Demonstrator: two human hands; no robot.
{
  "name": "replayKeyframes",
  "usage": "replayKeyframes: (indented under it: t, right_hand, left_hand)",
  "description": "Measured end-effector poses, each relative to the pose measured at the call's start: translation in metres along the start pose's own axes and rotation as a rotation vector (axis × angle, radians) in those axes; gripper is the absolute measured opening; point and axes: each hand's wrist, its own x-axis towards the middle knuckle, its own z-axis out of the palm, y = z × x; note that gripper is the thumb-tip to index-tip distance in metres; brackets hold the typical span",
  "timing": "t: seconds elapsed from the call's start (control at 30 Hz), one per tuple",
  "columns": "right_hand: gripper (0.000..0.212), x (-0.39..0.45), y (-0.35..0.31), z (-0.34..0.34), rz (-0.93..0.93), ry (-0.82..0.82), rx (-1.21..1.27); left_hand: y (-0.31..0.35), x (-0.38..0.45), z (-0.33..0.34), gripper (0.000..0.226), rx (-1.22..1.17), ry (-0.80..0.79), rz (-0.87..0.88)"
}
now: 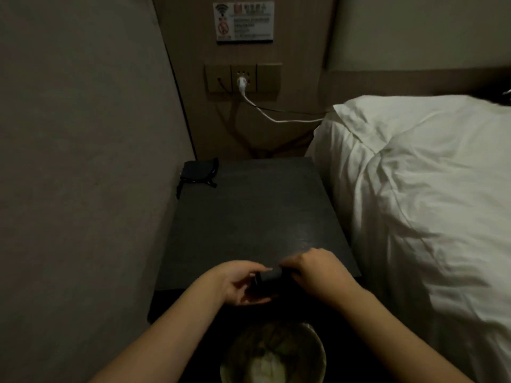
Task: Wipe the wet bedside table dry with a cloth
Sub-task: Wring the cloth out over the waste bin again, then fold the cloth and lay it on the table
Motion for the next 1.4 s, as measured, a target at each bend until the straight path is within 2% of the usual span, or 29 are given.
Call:
replayKeyframes:
  t: [0.1, 0.2, 0.3, 0.4, 0.47, 0.53, 0.63, 0.67, 0.73, 0.77, 0.9, 1.03, 1.23, 1.4]
  right_hand:
    - [0.031, 0.004, -0.003, -0.013, -0.019, 0.065, 0.031]
    - [0.025, 0.012, -0.001, -0.018, -0.007, 0.114, 0.062]
    - [0.025, 0.023, 0.007, -0.019, 0.064, 0.204, 0.199]
    - [0.029, 0.043, 0.017, -0.018, 0.229, 0.449, 0.463]
    - [0.045, 0.065, 0.026, -0.017, 0.414, 0.558, 0.675]
    - [0.059, 0.088, 0.034, -0.018, 0.519, 0.508, 0.976]
    - [0.046, 0.116, 0.040, -0.021, 0.440, 0.246, 1.709]
    - [0.043, 0.122, 0.038, -0.023, 0.421, 0.161, 1.881]
    - [0.033, 0.138, 0.037, -0.023, 0.392, 0.096, 2.046]
    - [0.029, 0.147, 0.038, -0.021, 0.377, 0.116, 2.089]
    - [0.019, 0.181, 0.042, -0.016, 0.360, 0.194, 2.009]
    - [0.027, 0.217, 0.055, -0.007, 0.440, 0.219, 1.884]
    - [0.022, 0.275, 0.070, 0.001, 0.558, 0.210, 1.647]
    - [0.008, 0.315, 0.080, 0.009, 0.612, 0.289, 1.494]
  left_hand:
    - [0.029, -0.007, 0.004, 0.017, 0.064, 0.060, 0.154]
    - [0.056, -0.014, 0.006, 0.007, 0.081, 0.143, 0.380]
    - [0.075, -0.030, 0.014, 0.013, 0.098, 0.149, 0.551]
    - [0.096, -0.034, 0.013, 0.019, 0.110, 0.116, 0.669]
    - [0.111, -0.031, 0.006, 0.020, 0.087, 0.059, 0.713]
    - [0.127, -0.025, -0.002, 0.022, 0.067, -0.007, 0.732]
    - [0.147, -0.015, -0.011, 0.023, 0.013, -0.089, 0.757]
    - [0.152, -0.009, -0.016, 0.023, -0.017, -0.098, 0.766]
    - [0.163, 0.006, -0.027, 0.022, -0.096, -0.106, 0.772]
    - [0.168, 0.013, -0.033, 0.021, -0.134, -0.086, 0.765]
    - [0.185, 0.044, -0.055, 0.032, -0.177, 0.155, 0.764]
    - [0.195, 0.068, -0.073, 0.031, 0.002, 0.445, 0.822]
    - [0.221, 0.093, -0.090, 0.027, 0.200, 0.740, 0.927]
    - [0.246, 0.112, -0.099, 0.031, 0.316, 0.896, 1.040]
